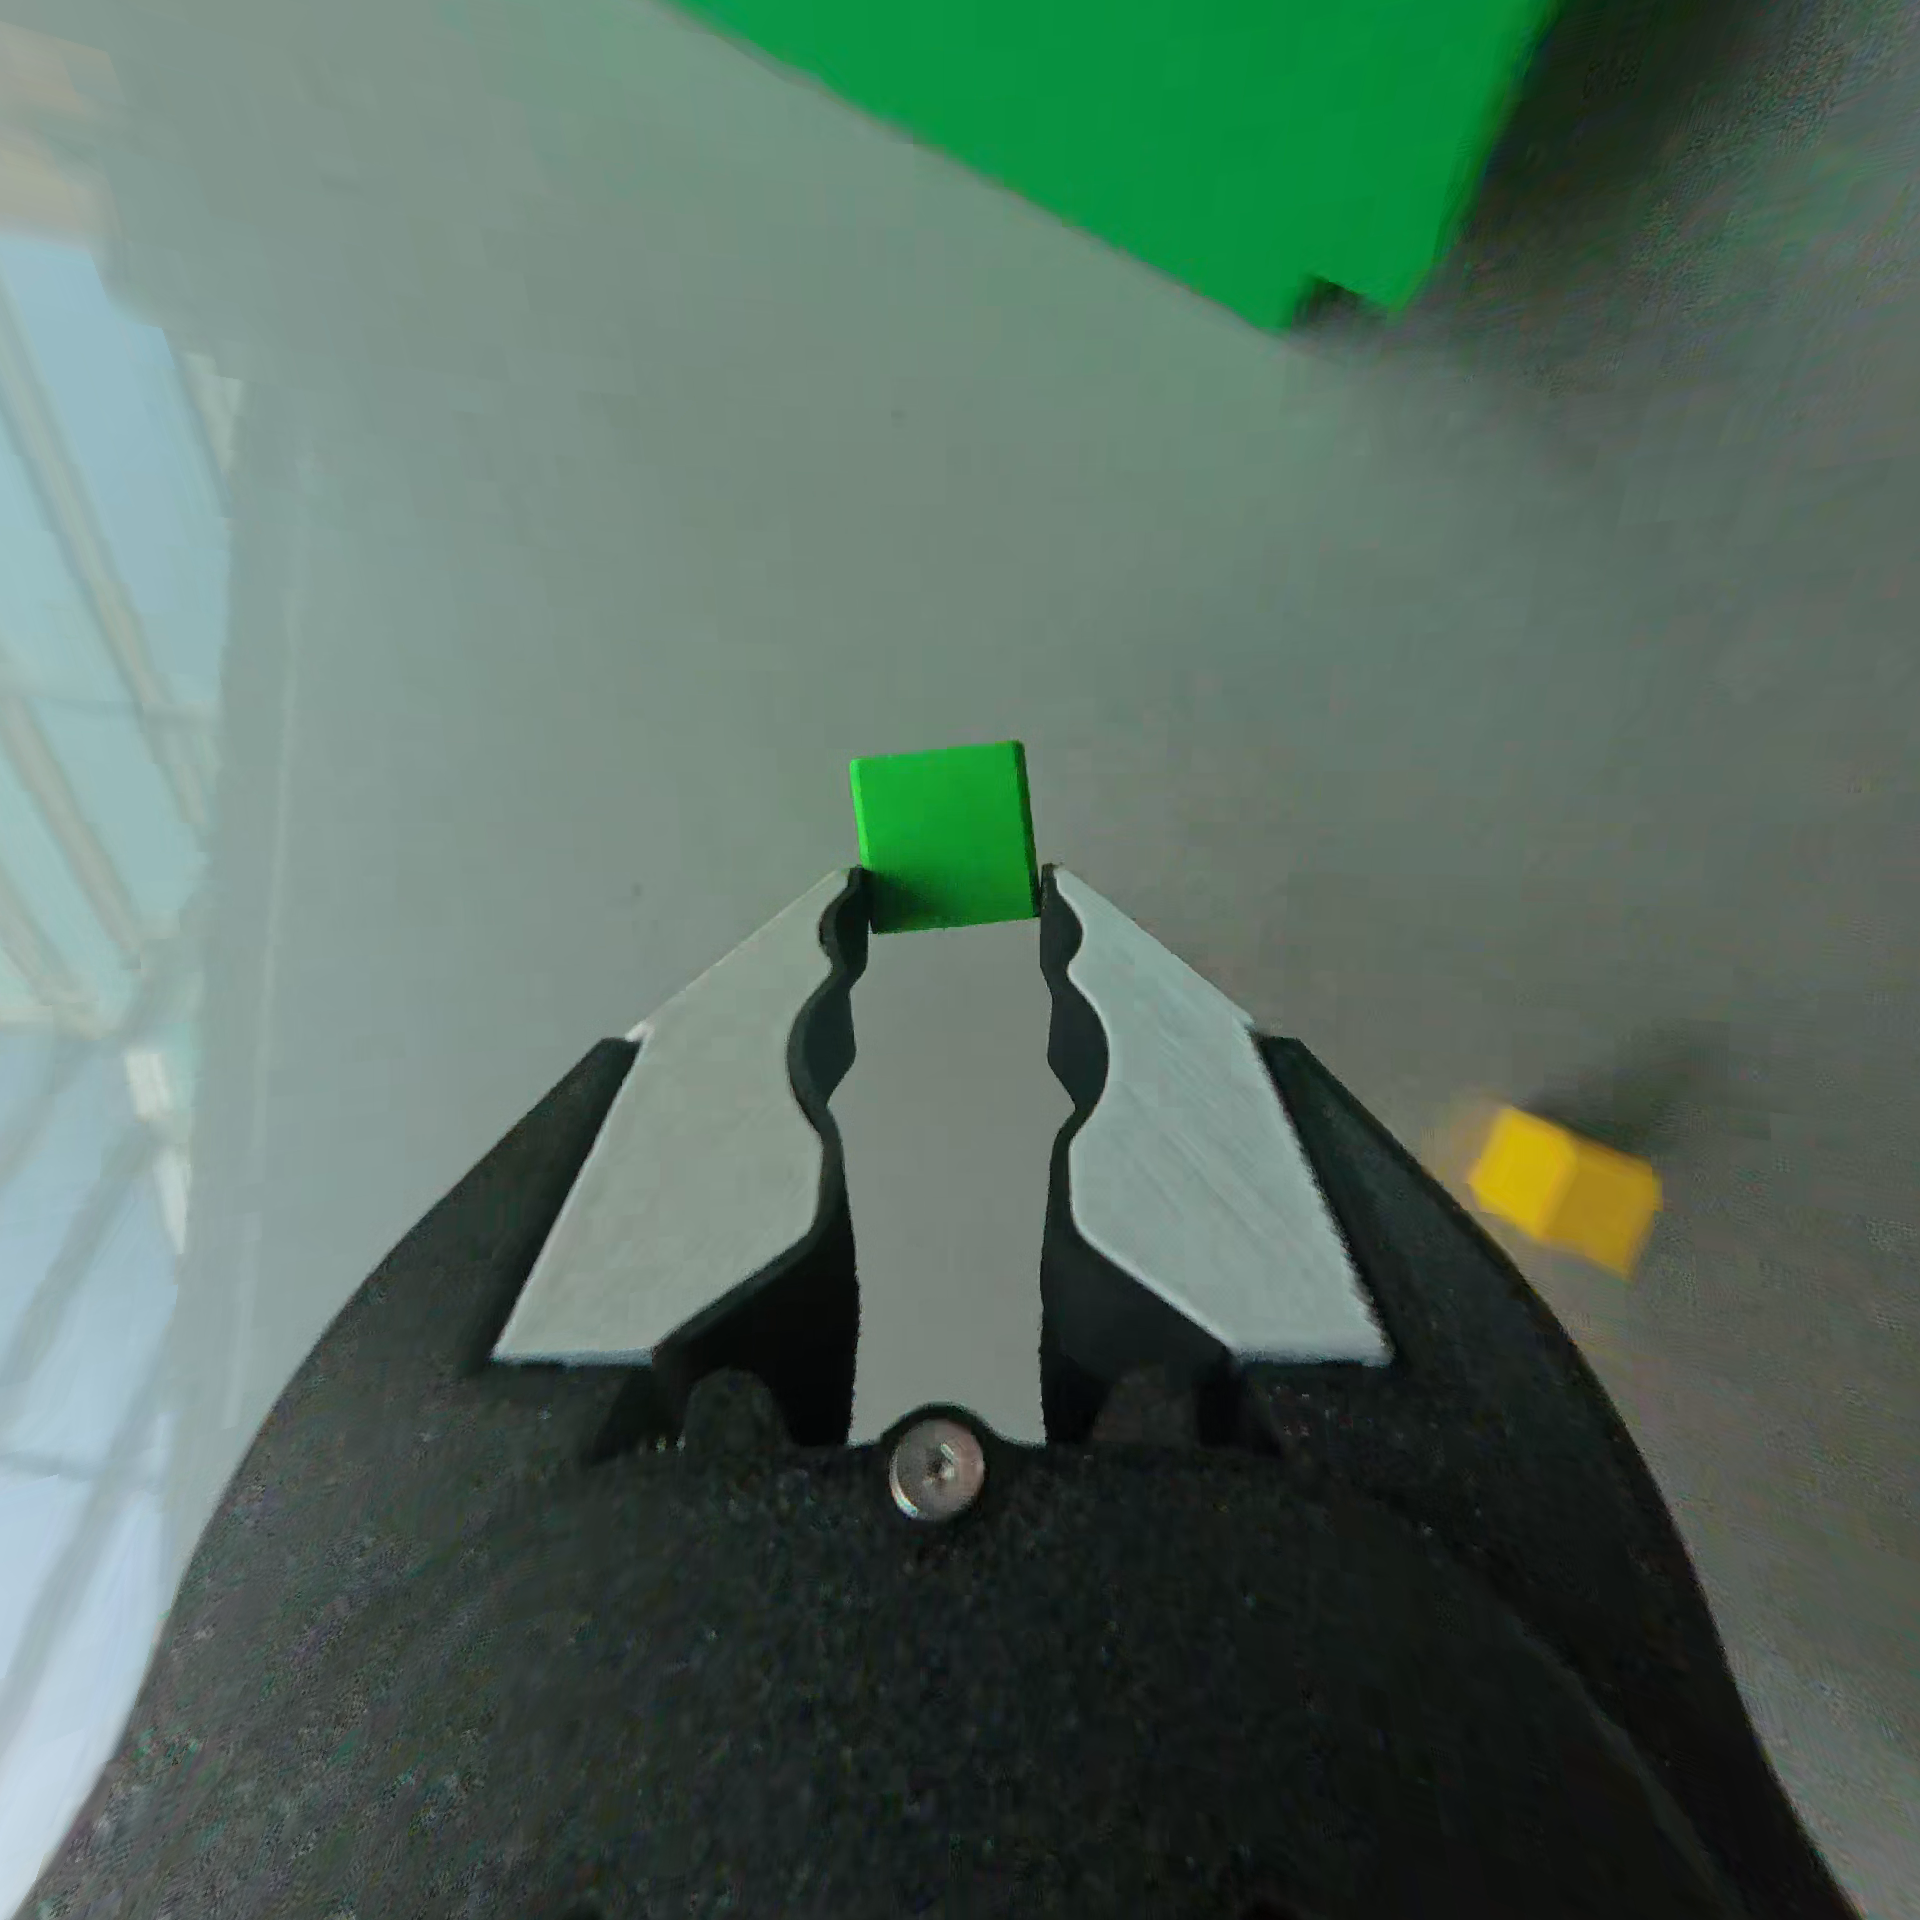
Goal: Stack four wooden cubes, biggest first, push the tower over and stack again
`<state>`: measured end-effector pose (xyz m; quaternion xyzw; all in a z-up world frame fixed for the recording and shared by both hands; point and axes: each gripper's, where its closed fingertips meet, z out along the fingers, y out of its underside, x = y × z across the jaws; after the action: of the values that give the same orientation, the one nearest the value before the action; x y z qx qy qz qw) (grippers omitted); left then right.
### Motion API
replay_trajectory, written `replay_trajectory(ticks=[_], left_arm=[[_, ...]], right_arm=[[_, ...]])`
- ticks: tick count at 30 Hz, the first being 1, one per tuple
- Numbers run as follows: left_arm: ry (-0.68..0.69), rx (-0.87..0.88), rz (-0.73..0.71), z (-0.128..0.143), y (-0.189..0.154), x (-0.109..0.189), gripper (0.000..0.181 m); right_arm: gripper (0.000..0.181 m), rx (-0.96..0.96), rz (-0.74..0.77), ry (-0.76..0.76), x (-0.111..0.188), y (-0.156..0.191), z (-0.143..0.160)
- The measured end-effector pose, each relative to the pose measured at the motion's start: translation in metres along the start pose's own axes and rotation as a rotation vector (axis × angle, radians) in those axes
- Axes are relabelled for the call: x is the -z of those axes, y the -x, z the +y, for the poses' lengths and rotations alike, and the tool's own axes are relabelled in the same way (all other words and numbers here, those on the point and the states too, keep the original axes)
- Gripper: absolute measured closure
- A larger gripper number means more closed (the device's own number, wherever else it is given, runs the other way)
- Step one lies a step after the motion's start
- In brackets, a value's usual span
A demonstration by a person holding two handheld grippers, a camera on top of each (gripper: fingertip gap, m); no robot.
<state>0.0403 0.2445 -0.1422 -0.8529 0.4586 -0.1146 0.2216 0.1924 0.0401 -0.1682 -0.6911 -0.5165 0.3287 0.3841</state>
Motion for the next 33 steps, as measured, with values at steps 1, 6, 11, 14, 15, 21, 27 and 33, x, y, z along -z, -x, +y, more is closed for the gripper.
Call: replay_trajectory(ticks=[1,6,11,14,15,21,27,33], left_arm=[[-0.01,-0.072,0.031,0.008,-0.014,0.018,0.15],[0.047,-0.242,0.087,0.087,-0.067,0.107,0.15],[0.087,-0.154,0.085,0.174,-0.098,0.156,0.149],[0.07,-0.096,0.083,0.212,-0.106,0.16,0.15],[0.057,-0.083,0.084,0.22,-0.106,0.159,0.15],[0.009,-0.032,0.108,0.243,-0.105,0.15,0.149],[0.02,-0.089,0.12,0.252,-0.105,0.143,0.15],[0.043,-0.118,0.134,0.253,-0.102,0.138,0.15]], right_arm=[[0.105,0.003,-0.003,0.003,0.0,0.001,0.0],[0.106,0.019,-0.024,0.0,-0.006,0.005,-0.004],[0.106,0.039,-0.087,-0.012,-0.019,0.02,-0.014],[0.105,0.055,-0.116,-0.008,-0.026,0.027,-0.018],[0.105,0.063,-0.124,-0.006,-0.027,0.03,-0.02],[0.105,0.099,-0.146,0.008,-0.03,0.039,-0.026],[0.104,0.1,-0.13,0.007,-0.026,0.037,-0.028],[0.105,0.09,-0.122,0.012,-0.026,0.036,-0.025]])
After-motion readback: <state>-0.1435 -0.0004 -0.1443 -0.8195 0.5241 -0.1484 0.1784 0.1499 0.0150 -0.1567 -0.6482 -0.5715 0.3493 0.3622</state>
